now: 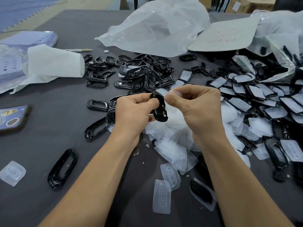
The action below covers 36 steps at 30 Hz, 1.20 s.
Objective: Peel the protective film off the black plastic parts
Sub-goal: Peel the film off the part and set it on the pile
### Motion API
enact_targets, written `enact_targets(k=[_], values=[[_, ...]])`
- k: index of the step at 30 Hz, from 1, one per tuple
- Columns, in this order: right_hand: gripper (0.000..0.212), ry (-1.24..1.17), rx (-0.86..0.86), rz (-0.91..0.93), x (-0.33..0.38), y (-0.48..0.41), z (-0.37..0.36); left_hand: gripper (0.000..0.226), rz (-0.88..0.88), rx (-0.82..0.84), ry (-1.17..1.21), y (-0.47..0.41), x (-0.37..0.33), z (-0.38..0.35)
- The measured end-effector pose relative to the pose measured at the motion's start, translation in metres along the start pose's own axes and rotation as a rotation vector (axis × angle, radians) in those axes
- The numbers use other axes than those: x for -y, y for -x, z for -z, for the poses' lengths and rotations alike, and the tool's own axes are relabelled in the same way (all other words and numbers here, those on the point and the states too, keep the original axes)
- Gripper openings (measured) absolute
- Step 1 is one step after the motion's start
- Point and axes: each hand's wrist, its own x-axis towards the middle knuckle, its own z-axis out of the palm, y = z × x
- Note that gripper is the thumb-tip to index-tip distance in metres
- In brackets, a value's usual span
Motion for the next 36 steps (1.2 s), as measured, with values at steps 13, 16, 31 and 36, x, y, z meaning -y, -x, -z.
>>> enact_targets(k=[13,16,31,36], values=[[0.011,-0.137,0.147,-0.277,0.0,-0.009,0.012,0.032,0.029,0.043,-0.043,-0.003,0.002,0.001],[0.009,-0.083,0.223,-0.267,-0.002,-0.008,0.015,0.027,0.033,0.05,0.005,-0.003,0.002,0.001],[0.018,-0.131,0.168,-0.186,-0.001,-0.008,0.013,0.043,0.017,0.195,-0.029,-0.006,0.005,0.008],[0.02,-0.103,0.267,-0.156,0.0,-0.006,0.011,0.026,0.071,0.323,-0.023,-0.006,0.005,0.008]])
